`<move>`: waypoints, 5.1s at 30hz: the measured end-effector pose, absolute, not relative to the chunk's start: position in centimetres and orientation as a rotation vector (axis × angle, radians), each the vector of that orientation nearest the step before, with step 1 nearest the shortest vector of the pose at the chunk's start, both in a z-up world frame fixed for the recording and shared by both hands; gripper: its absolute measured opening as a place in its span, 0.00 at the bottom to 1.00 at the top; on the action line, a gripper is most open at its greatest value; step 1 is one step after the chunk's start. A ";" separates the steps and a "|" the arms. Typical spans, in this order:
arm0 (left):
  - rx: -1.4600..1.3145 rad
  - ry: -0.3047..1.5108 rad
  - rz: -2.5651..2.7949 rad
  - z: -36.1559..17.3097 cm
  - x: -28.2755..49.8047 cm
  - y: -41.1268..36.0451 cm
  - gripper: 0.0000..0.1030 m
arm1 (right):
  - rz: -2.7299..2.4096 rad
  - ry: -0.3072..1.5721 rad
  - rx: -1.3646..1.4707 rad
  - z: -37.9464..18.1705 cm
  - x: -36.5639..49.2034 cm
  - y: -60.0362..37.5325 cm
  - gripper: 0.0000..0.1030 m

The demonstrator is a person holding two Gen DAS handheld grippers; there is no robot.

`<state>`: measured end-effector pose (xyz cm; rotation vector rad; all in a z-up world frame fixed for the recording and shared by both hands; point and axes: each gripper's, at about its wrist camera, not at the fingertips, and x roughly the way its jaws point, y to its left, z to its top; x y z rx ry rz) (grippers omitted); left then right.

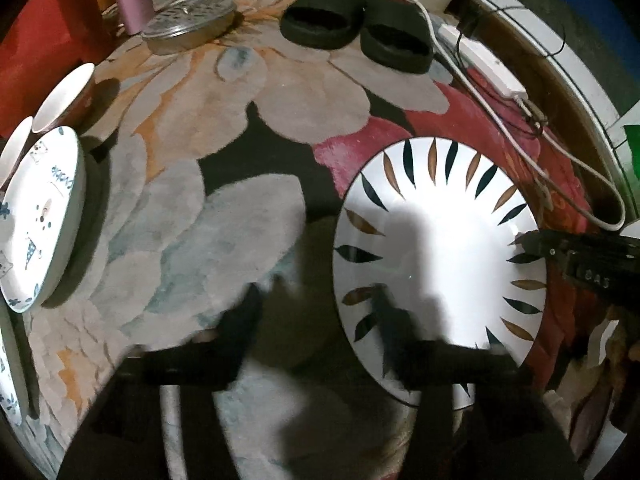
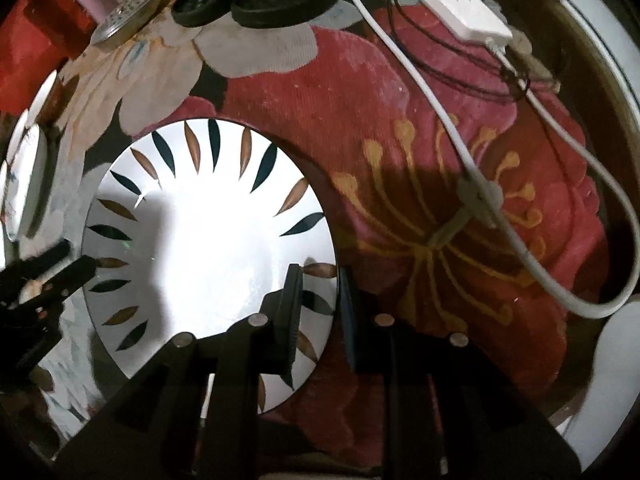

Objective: Organize plates and bowls
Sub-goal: 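Carry the leaf-pattern plate with both grippers toward the white power strip, then lower the leaf-pattern plate onto the red flower and open both grippers, then withdraw both grippers from the leaf plate toward the bear plates, then close both grippers on the rim of a white lovable bear plate, then carry the bear plate with both grippers over the leaf-pattern plate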

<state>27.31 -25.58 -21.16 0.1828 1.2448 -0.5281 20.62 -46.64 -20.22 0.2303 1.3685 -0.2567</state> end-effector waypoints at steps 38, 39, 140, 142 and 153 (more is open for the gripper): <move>0.137 1.190 -0.280 -18.4 28.0 -13.2 1.00 | -0.082 1.284 0.102 -17.0 24.5 -33.8 1.00; 0.135 1.189 -0.275 -18.4 28.1 -12.9 1.00 | -0.076 1.283 0.098 -17.0 24.5 -33.4 1.00; -0.053 1.258 -0.165 -21.2 30.1 19.2 0.19 | 0.288 1.427 0.054 -20.8 32.6 -0.5 0.15; -0.052 1.245 -0.178 -20.7 30.1 18.4 0.19 | 0.282 1.429 0.046 -20.1 32.5 -1.1 0.14; -0.036 1.191 -0.243 -17.3 30.9 13.6 0.19 | 0.230 1.420 0.037 -16.0 30.2 -7.1 0.13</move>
